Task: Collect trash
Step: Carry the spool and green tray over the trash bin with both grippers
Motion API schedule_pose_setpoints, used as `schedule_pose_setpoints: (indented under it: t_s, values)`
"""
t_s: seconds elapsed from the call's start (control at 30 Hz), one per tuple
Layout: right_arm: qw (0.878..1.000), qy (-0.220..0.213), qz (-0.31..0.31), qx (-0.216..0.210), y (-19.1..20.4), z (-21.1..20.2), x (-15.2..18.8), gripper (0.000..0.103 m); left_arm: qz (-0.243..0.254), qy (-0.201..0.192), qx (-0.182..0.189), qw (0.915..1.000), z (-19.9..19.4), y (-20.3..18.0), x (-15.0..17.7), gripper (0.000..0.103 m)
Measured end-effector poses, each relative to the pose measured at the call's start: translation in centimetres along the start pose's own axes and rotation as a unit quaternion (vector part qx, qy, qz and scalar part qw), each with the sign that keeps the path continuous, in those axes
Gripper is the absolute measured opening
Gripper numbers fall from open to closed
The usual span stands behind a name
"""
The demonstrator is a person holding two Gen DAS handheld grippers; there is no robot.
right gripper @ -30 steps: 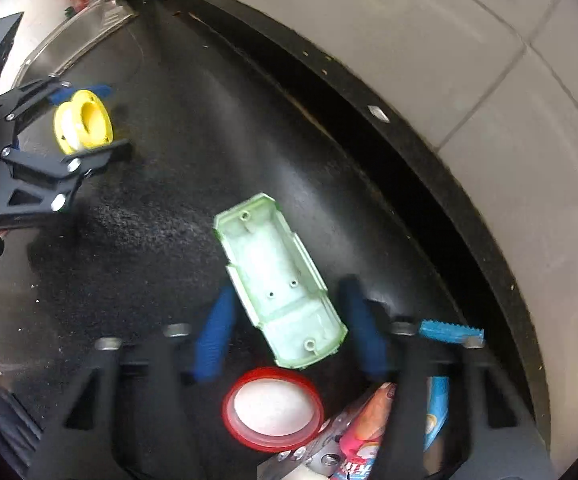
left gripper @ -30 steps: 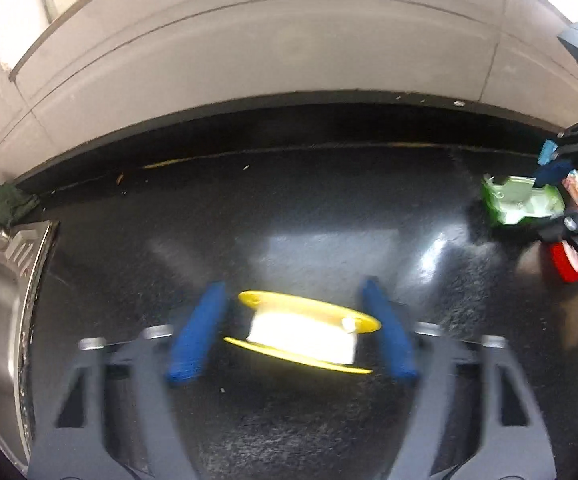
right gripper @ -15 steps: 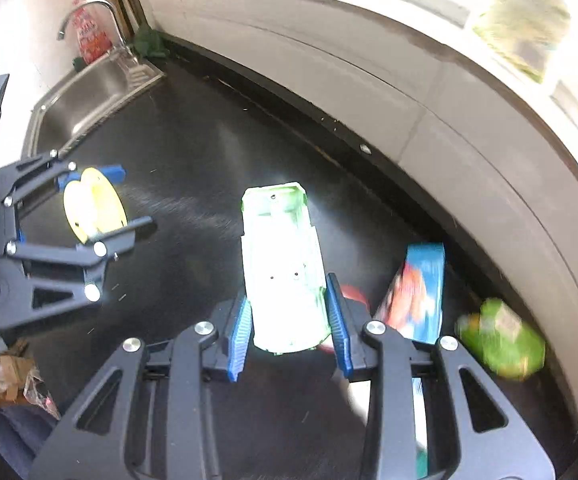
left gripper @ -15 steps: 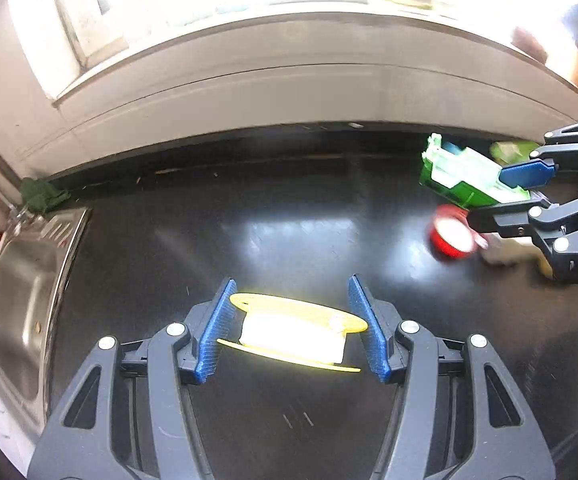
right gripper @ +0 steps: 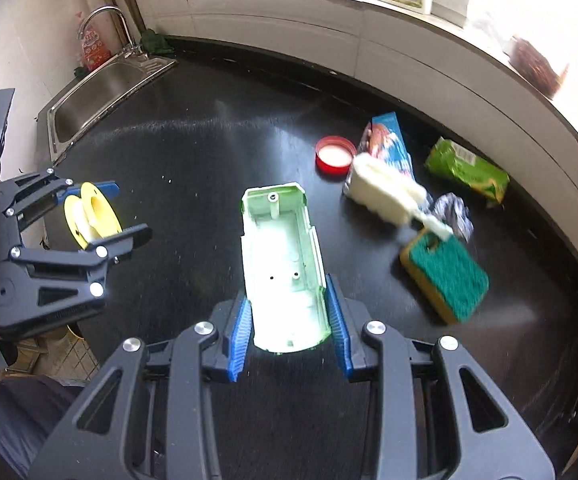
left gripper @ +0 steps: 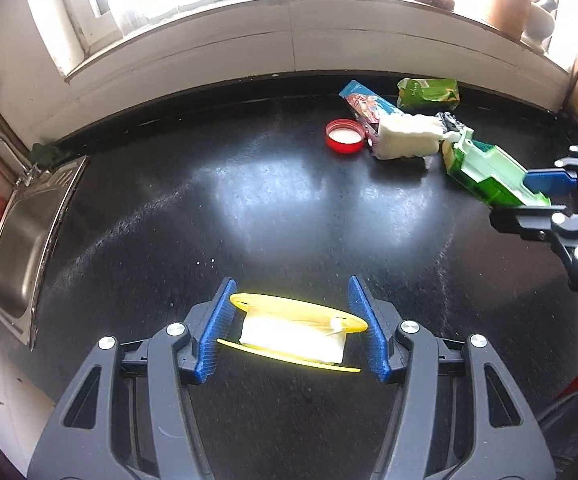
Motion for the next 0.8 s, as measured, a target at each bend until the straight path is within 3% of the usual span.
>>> schedule_pose_setpoints:
  t_s: [0.17, 0.4, 0.6, 0.8]
  values:
    - [1.000, -0.016, -0.012, 0.000, 1.3, -1.0, -0.5, 0.035, -0.022, -0.012, -0.016, 0.9995, -1.6, 1.2, 0.7, 0.057]
    - [0.995, -0.035, -0.082, -0.053, 9.8, -0.6, -4.2, 0.035, -0.098, -0.016, -0.070, 0.9926, -4.5, 7.9, 4.5, 0.057]
    - [0.976, -0.029, -0.176, -0.127, 21.9, 0.8, -6.3, 0.035, -0.204, 0.007, -0.139, 0.9691, -7.4, 16.7, 12.1, 0.057]
    - [0.939, 0.002, -0.271, -0.210, 34.7, 2.5, -6.0, 0.035, -0.291, 0.037, -0.200, 0.9349, -9.8, 23.4, 21.4, 0.057]
Point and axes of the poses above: each gripper's, at about its wrist camera, not at the fingertips, and z roughly the way its jaws point, y to its left, x to its underside, the point moved 8 cm from there along z, roughly the way its jaws point, and after that the axes turned 2 degrees about -z, right-handed, at the moved point
